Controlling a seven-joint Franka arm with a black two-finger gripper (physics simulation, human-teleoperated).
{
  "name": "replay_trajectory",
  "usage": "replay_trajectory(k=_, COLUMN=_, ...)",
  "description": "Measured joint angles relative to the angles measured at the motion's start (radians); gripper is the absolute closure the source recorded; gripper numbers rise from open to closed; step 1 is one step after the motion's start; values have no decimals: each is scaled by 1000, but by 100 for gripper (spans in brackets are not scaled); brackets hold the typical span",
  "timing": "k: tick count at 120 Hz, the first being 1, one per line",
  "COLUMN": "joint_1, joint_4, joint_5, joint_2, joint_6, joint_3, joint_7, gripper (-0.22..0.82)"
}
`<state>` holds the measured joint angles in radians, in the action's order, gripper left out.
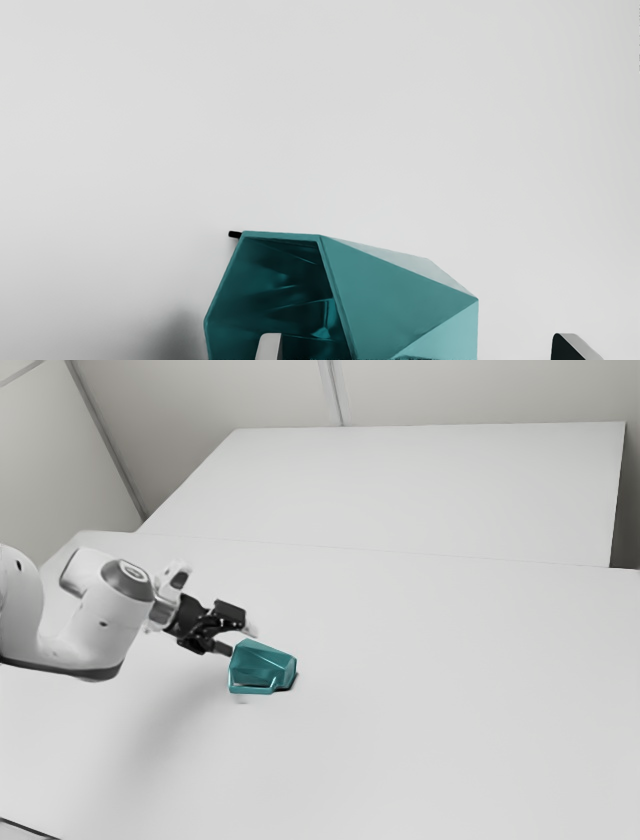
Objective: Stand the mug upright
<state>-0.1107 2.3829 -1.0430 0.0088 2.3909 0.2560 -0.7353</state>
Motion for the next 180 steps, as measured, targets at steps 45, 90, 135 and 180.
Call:
replay_trajectory(k=45, joint_1=-19, joint_4=1, joint_5=-69, joint_2=30, joint_6=2, joint_3=-48, joint_7=-207, gripper=4)
replay_trajectory(k=90, joint_1=-28, joint_4=-9, joint_5=-85, joint_2=-4, joint_6=10, joint_3=-99, joint_7=-326, gripper=47)
replay_trajectory(k=135, joint_1=-50, joint_4=-16, joint_5=-82, joint_2=-7, joint_6=15, joint_3=-130, joint_7=-352, gripper=72)
replay_trajectory(k=180, joint_1=-81, joint_4=-53, joint_5=66, joint_2=-44, joint_6=18, joint_3=-137, joint_7=-292, gripper=78)
